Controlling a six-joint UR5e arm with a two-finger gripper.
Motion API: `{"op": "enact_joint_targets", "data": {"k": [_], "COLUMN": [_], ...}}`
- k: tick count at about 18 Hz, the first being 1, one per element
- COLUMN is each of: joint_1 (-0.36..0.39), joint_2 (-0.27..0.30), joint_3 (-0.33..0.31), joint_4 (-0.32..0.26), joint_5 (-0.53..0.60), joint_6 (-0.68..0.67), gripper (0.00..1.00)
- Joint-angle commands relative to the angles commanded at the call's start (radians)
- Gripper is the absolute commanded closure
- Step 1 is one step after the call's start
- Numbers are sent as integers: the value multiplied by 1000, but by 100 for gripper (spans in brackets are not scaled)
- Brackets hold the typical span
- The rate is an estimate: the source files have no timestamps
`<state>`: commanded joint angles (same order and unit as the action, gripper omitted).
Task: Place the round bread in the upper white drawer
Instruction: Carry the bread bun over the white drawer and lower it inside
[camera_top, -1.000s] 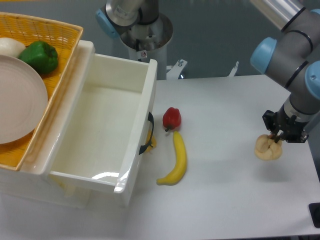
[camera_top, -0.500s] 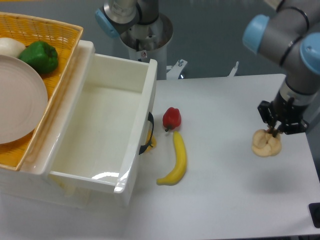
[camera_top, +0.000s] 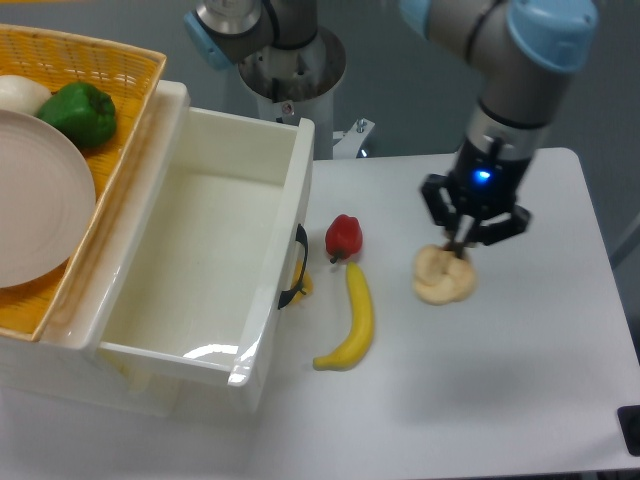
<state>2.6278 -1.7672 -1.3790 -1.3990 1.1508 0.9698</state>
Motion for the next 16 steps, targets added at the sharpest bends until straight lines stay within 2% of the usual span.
{"op": "enact_joint_targets", "data": {"k": [3,7,12,14,16], "joint_1": [-35,-78,-121,-163,-181], "joint_2": [20,34,132,166,190], "joint_3": [-8,-11,-129,-175,-193], "joint_4": [6,6,8,9,2], "joint_5": [-33,-36,-34,-28,-23], "joint_6": [-101,-138,-140,-141,-148], "gripper": [100,100,100,100,100]}}
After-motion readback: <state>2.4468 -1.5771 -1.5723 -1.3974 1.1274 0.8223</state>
